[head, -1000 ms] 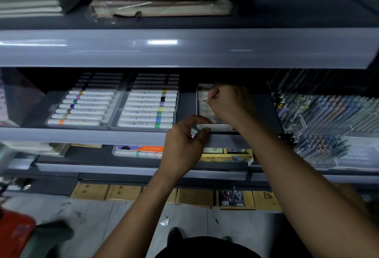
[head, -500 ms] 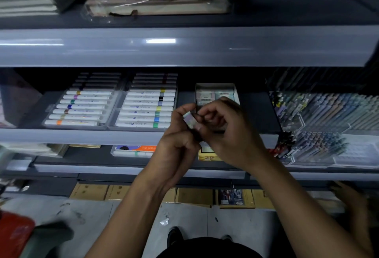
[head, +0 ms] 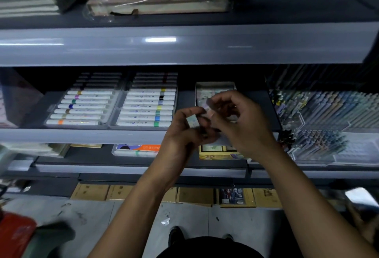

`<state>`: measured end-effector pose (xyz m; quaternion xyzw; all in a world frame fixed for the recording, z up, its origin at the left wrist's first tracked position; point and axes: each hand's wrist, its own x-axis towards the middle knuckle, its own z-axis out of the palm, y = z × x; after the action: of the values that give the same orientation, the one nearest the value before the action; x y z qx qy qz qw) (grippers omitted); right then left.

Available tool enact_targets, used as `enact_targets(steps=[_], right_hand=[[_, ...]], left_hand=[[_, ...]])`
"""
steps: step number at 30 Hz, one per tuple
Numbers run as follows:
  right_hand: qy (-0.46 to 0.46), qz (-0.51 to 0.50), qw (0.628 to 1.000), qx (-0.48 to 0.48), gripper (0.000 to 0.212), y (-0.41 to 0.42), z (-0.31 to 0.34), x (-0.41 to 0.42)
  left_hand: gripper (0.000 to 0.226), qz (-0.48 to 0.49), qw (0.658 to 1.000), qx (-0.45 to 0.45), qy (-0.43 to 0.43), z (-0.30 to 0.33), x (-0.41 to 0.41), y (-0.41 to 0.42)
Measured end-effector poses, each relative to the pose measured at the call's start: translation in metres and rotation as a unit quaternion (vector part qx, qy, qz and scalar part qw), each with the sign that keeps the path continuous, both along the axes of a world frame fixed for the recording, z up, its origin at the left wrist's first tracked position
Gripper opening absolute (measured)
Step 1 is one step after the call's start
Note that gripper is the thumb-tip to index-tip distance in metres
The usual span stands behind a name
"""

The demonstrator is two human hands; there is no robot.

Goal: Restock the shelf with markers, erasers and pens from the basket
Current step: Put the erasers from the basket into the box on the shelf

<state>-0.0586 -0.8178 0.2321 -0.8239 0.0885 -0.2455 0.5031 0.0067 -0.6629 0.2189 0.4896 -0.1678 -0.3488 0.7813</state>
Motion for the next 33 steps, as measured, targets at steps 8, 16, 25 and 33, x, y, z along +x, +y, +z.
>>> enact_targets(steps=[8, 16, 25, 33], right_hand=[[0.093, -0.098, 0.967, -0.216, 0.019, -0.040, -0.002, 0.013], [0.163, -0.103, 0.917, -0.349, 0.028, -0.049, 0.004, 0.037], [0.213, -0.135, 0.897, -0.363, 0.024, -0.046, 0.007, 0.047], [0.162, -0.142, 0.925, -0.313, 0.022, -0.046, 0.006, 0.040]], left_hand=[[0.033, 0.070, 0.879, 0.292, -0.370, -0.027, 0.003, 0.003], [0.025, 0.087, 0.842, 0.335, -0.415, -0.026, 0.006, 0.002], [0.025, 0.083, 0.848, 0.328, -0.409, -0.028, 0.007, 0.001], [0.026, 0.093, 0.885, 0.283, -0.359, -0.026, 0.006, 0.000]])
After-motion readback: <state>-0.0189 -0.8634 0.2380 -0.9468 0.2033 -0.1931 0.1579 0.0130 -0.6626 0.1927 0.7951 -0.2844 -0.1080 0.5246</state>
